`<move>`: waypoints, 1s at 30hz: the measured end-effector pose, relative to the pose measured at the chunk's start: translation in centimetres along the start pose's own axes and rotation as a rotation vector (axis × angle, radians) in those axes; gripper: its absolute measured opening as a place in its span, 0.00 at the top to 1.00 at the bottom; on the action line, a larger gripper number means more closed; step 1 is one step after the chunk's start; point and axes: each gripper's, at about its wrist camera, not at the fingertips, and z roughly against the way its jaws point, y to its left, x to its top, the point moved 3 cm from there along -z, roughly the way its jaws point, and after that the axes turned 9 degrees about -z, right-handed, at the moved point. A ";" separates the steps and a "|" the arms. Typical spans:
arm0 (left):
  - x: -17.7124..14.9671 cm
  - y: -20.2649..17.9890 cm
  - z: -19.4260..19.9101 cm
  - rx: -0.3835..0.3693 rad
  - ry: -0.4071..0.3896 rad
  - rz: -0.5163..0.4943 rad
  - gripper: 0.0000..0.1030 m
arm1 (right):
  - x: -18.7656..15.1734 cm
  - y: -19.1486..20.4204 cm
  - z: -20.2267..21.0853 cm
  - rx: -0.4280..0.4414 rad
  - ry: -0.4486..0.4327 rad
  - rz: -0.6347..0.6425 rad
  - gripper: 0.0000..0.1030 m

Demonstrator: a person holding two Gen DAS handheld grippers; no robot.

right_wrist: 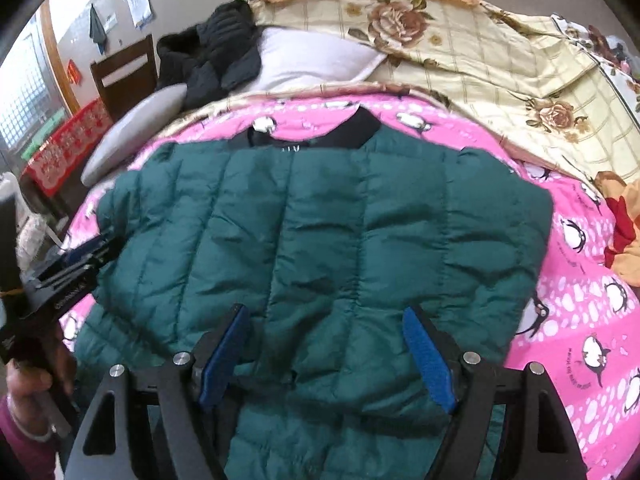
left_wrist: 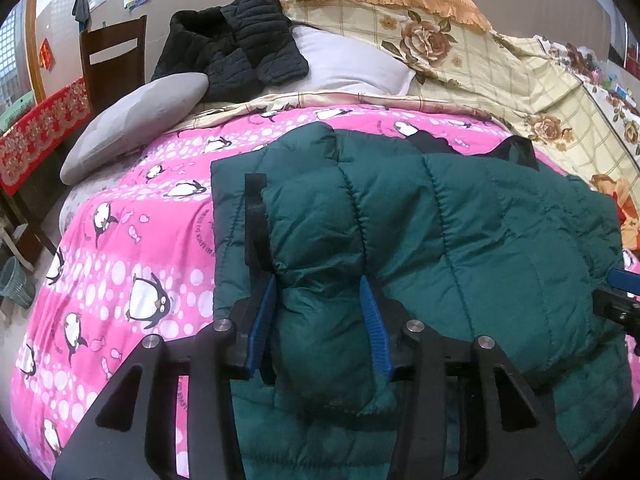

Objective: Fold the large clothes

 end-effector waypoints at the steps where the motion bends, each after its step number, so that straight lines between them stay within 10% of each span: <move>1: 0.0 -0.1 -0.2 0.006 0.001 -0.008 0.54 | 0.0 0.1 -0.8 -0.011 0.009 0.005 0.26; 10: -0.3 0.5 -1.1 -0.006 0.018 0.006 0.39 | -0.4 0.3 -3.8 -0.060 0.037 0.018 0.23; 30: -6.3 2.9 10.8 -0.129 0.002 -0.014 0.39 | -10.0 -4.7 17.0 0.005 -0.054 0.038 0.23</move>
